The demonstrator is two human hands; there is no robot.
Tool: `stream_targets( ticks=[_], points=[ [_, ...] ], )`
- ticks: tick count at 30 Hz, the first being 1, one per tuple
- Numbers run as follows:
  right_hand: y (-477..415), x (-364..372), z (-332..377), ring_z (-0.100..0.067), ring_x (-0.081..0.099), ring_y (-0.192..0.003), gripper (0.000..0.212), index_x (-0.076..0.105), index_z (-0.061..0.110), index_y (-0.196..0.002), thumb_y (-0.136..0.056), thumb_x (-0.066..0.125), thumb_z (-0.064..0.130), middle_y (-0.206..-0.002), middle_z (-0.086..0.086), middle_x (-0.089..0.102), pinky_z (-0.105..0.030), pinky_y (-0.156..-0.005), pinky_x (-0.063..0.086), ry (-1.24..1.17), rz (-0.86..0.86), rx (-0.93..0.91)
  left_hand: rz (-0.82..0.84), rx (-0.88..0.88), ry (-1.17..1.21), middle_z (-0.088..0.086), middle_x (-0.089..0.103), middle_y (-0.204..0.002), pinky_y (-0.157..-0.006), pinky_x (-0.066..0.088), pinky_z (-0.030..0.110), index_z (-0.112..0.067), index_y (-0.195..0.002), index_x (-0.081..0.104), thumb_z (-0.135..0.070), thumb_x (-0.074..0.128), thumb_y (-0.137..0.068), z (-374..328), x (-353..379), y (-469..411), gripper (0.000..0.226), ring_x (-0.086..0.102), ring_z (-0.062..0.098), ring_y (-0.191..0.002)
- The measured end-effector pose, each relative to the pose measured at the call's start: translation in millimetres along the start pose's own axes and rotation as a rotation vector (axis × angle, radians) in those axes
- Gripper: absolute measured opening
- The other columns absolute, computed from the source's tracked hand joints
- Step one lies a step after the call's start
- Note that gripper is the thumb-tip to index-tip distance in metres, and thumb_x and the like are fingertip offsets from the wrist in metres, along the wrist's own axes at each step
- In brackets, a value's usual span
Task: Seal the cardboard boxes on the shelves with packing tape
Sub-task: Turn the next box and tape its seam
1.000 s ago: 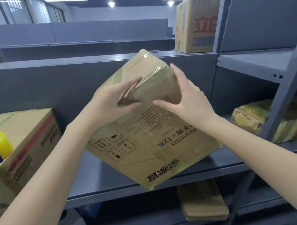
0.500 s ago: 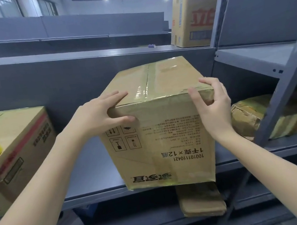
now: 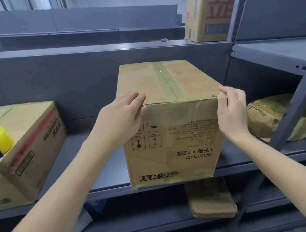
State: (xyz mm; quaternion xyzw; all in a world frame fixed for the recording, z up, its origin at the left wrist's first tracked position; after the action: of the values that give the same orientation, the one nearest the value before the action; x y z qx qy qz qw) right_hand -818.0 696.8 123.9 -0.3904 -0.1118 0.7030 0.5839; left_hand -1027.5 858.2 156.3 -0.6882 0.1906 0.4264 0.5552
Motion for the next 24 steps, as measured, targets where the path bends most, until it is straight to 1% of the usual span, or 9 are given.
stream_targets(
  ticks=[2, 4, 6, 9, 12, 14, 18, 20, 24],
  points=[
    [-9, 5, -4, -0.014, 0.043, -0.1, 0.034, 0.051, 0.017, -0.124, -0.1, 0.029, 0.026, -0.127, -0.008, 0.042, -0.022, -0.08, 0.027, 0.002, 0.04, 0.024, 0.002, 0.03, -0.049, 0.01, 0.06, -0.116, -0.083, 0.046, 0.044, -0.006, -0.124, 0.054, -0.029, 0.026, -0.1, -11, -4, 3, 0.044, 0.055, 0.028, -0.109],
    [-18, 14, -5, -0.013, 0.041, -0.096, 0.033, 0.05, 0.019, -0.123, -0.099, 0.027, 0.024, -0.124, -0.006, 0.04, -0.026, -0.083, 0.027, -0.044, 0.106, 0.052, 0.034, 0.048, -0.211, 0.007, 0.063, -0.103, -0.097, 0.036, 0.043, -0.008, -0.118, 0.056, -0.033, 0.008, -0.094, -16, -8, 6, 0.06, 0.058, 0.028, -0.098],
    [-28, 23, -4, -0.013, 0.039, -0.099, 0.034, 0.05, 0.019, -0.123, -0.099, 0.026, 0.02, -0.123, -0.006, 0.037, -0.026, -0.087, 0.027, -0.131, 0.189, 0.073, 0.035, 0.076, -0.308, 0.001, 0.066, -0.096, -0.105, 0.025, 0.04, -0.014, -0.114, 0.059, -0.035, 0.006, -0.092, -22, -13, 9, 0.061, 0.062, 0.022, -0.092],
    [-39, 28, -1, -0.02, 0.037, -0.116, 0.036, 0.056, 0.018, -0.118, -0.098, 0.026, 0.022, -0.127, -0.008, 0.034, -0.026, -0.094, 0.024, -0.154, 0.225, 0.11, -0.038, 0.137, -0.22, -0.003, 0.073, -0.083, -0.097, 0.036, 0.033, -0.019, -0.095, 0.072, -0.036, 0.027, -0.095, -30, -29, 11, 0.048, 0.067, 0.019, -0.076],
    [-37, 21, 15, -0.03, 0.025, -0.131, 0.043, 0.061, 0.015, -0.117, -0.091, 0.028, 0.026, -0.141, -0.011, 0.031, -0.037, -0.105, 0.021, 0.09, 0.153, 0.058, -0.076, 0.024, 0.006, -0.006, 0.072, -0.072, -0.08, 0.044, 0.029, -0.02, -0.077, 0.073, -0.044, 0.031, -0.09, -4, -41, 3, 0.05, 0.063, 0.02, -0.067],
    [-28, 22, 38, -0.031, 0.019, -0.136, 0.037, 0.06, 0.012, -0.12, -0.093, 0.037, 0.02, -0.146, -0.012, 0.031, -0.044, -0.111, 0.015, 0.191, 0.145, -0.04, -0.06, -0.062, 0.135, -0.004, 0.073, -0.082, -0.075, 0.047, 0.031, -0.022, -0.084, 0.074, -0.046, 0.035, -0.087, 24, -36, -8, 0.046, 0.062, 0.018, -0.079],
    [10, 55, 94, -0.028, 0.001, -0.144, 0.044, 0.05, 0.027, -0.132, -0.091, 0.041, 0.041, -0.152, -0.002, 0.027, -0.061, -0.107, -0.011, 0.235, 0.401, -0.136, 0.177, -0.224, 0.353, -0.005, 0.053, -0.134, -0.104, 0.03, 0.023, -0.023, -0.12, 0.062, -0.034, 0.05, -0.094, 85, 5, -30, 0.031, 0.037, 0.006, -0.131],
    [32, 72, 118, -0.027, -0.005, -0.144, 0.052, 0.046, 0.032, -0.133, -0.089, 0.035, 0.057, -0.154, 0.004, 0.024, -0.068, -0.098, -0.018, 0.25, 0.524, -0.174, 0.201, -0.283, 0.435, -0.006, 0.048, -0.138, -0.105, 0.024, 0.021, -0.022, -0.127, 0.056, -0.03, 0.048, -0.096, 104, 20, -32, 0.033, 0.033, 0.009, -0.134],
    [57, 80, 142, -0.028, -0.004, -0.145, 0.082, 0.047, 0.035, -0.133, -0.075, 0.015, 0.083, -0.154, 0.005, 0.023, -0.076, -0.089, -0.02, 0.363, 0.546, -0.283, -0.035, -0.312, 0.598, 0.006, 0.054, -0.126, -0.094, 0.025, 0.005, -0.008, -0.117, 0.06, -0.02, 0.033, -0.085, 107, 23, -25, 0.044, 0.042, 0.009, -0.114]
  ],
)
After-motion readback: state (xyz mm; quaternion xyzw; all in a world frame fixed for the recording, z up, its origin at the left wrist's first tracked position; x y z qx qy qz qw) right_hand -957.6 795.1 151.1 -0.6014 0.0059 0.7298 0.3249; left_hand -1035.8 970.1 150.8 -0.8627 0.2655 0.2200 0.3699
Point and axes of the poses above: each hand's wrist, its own y-axis away from the middle knuckle, its own x-axis out of the palm, z = x × y, the point moved 7 cm from there along -y, towards the middle knuckle
